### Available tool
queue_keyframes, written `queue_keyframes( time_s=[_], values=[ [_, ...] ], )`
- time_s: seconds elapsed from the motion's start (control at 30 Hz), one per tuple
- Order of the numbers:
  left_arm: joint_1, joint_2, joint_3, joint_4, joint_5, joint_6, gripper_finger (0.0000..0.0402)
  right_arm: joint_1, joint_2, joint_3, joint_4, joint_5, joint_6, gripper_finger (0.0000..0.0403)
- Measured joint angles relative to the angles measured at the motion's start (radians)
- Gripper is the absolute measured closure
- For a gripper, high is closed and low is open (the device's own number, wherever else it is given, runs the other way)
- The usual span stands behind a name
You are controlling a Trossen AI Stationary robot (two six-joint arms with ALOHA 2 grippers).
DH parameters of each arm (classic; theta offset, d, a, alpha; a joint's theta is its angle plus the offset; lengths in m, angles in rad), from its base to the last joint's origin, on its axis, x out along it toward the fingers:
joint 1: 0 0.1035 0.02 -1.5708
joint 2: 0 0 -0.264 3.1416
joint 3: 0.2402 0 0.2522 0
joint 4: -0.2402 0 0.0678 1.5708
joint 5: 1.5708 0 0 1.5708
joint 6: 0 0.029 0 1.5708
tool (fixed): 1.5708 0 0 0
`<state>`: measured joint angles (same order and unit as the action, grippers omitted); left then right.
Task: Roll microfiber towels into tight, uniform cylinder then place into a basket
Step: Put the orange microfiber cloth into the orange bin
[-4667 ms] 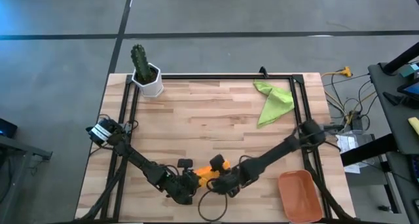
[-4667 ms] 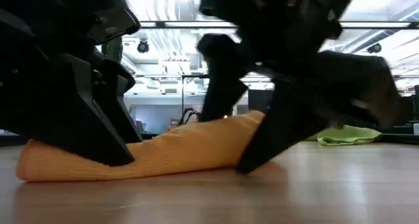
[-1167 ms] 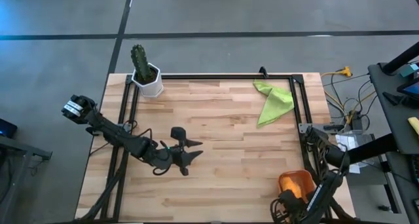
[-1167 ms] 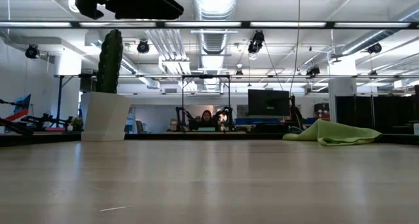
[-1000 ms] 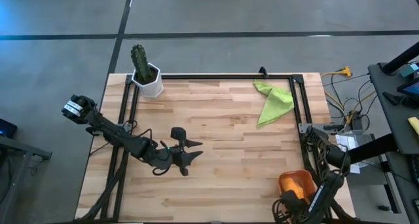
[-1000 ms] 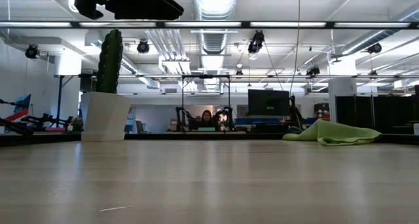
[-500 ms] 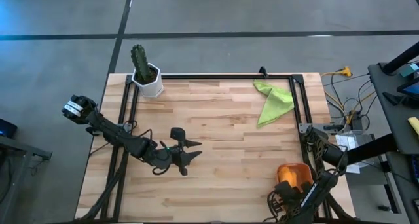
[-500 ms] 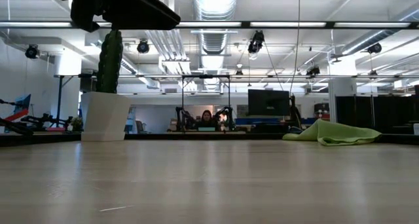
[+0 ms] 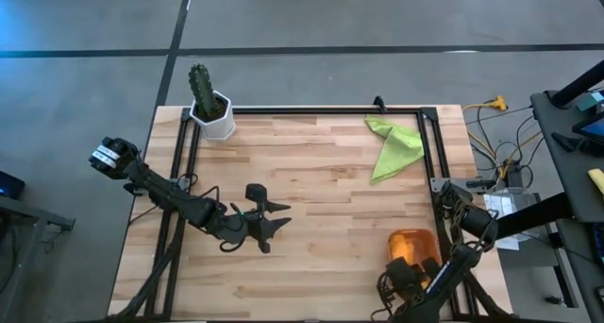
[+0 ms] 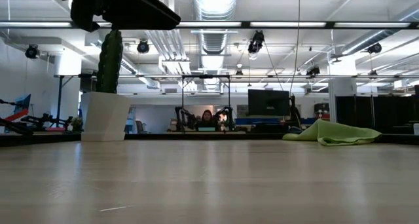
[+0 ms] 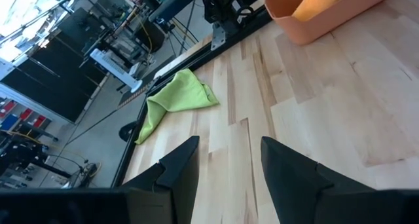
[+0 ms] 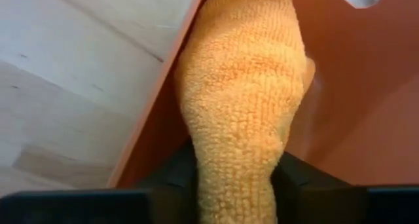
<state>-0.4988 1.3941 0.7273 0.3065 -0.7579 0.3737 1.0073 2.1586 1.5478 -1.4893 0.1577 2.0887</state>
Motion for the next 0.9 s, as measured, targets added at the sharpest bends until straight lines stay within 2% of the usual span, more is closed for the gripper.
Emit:
queue_keyframes(
  time_s=[0.37, 0.53, 0.73, 0.83, 0.9],
  values=[
    [0.000, 0.000, -0.004, 0.000, 0.002, -0.005, 0.0254, 0.005, -0.061, 0.015, 0.004, 0.131, -0.043, 0.0142],
    [0.000, 0.000, -0.008, -0.001, 0.005, -0.027, 0.0254, 0.007, -0.089, 0.031, 0.003, 0.133, -0.100, 0.0093],
    [0.000, 0.000, -0.009, 0.000, 0.005, -0.028, 0.0254, 0.017, -0.165, 0.095, 0.001, 0.130, -0.118, 0.0084],
    [0.000, 0.000, -0.009, 0.000, 0.005, -0.031, 0.0254, 0.024, -0.202, 0.133, 0.001, 0.105, -0.103, 0.0102],
    [0.000, 0.000, -0.009, 0.000, 0.005, -0.042, 0.0254, 0.025, -0.222, 0.146, -0.005, 0.052, -0.085, 0.0123]
  ],
)
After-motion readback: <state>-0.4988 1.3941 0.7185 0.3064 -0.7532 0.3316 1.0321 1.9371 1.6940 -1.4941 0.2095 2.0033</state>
